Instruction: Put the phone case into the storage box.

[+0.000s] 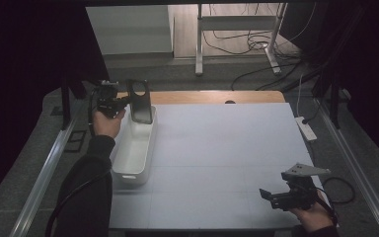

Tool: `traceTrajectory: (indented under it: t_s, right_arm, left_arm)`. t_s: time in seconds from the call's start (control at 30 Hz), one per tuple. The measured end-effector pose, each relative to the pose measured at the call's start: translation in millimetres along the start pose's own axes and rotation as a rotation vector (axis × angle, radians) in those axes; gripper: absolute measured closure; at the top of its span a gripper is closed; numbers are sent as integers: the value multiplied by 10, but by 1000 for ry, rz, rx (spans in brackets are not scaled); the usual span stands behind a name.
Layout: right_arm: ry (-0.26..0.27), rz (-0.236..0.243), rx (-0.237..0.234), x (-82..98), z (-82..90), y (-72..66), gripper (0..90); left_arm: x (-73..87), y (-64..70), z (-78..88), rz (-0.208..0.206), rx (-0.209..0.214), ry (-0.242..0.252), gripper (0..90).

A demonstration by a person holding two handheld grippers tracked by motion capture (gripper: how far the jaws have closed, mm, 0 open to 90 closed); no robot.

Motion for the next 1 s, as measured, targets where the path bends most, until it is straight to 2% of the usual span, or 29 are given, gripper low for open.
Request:
traceTrajectory:
  t_s: [0.37, 0.73, 1.0]
  right_arm:
    - [-7, 2, 0, 4, -4, -1, 12]
    - [-11, 4, 0, 7, -10, -5, 15]
    - [-13, 3, -1, 9, -12, -4, 16]
  left_arm:
    - [100, -28, -139, 22, -7, -10, 890]
    - [196, 7, -253, 23, -2, -34, 890]
    - [262, -20, -315, 30, -10, -48, 890]
Point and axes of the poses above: each handheld gripper's, and its own axes: z roughly backward along the jaws, x roughly out of its underside, y roughly to its right, the point moved 9 cm from there along -z, roughly forward along the jaws, and after that the axes turned 10 degrees about -x, right-handed, at the moved point
